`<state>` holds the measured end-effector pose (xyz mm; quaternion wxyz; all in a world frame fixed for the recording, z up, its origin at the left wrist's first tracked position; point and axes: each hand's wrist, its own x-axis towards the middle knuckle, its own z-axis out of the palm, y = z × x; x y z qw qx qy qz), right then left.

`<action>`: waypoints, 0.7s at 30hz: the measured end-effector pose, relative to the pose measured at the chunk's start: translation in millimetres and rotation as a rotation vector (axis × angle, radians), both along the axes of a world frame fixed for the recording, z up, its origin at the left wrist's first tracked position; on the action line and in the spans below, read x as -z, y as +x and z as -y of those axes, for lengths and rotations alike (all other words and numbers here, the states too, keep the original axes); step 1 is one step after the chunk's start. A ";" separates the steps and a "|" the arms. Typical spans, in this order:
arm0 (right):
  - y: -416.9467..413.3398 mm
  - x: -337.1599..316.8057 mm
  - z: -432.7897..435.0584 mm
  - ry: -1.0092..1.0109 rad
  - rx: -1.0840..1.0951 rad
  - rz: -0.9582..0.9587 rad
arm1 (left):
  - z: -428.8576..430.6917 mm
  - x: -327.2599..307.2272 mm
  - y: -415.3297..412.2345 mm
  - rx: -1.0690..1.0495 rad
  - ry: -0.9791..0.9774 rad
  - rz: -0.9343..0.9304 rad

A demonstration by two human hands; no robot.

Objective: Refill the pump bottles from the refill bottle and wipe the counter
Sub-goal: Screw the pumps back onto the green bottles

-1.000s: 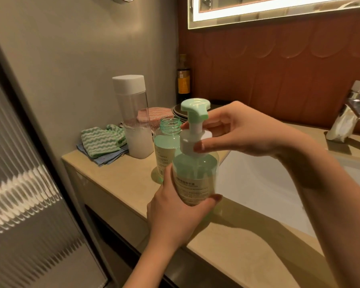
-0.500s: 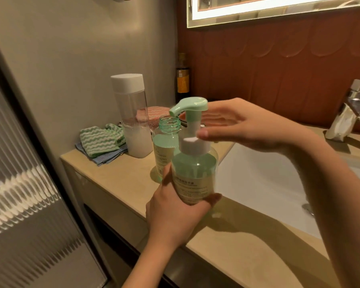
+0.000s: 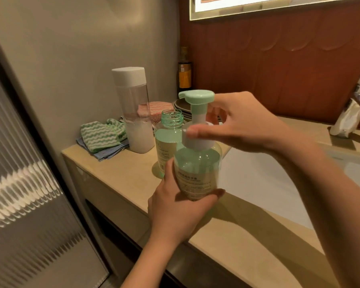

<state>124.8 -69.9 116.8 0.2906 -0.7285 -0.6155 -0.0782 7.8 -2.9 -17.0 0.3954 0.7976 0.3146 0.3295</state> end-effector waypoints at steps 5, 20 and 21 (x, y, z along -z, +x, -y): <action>17.6 0.5 7.5 -0.173 -0.343 -0.544 | 1.0 -2.3 -0.1 0.011 0.053 -0.056; -0.3 12.5 -12.8 0.002 -0.083 -0.324 | 1.4 -1.4 0.0 0.001 0.010 -0.040; -1.5 12.7 -12.4 -0.018 -0.109 -0.342 | 1.5 -2.1 -0.3 0.002 0.003 -0.029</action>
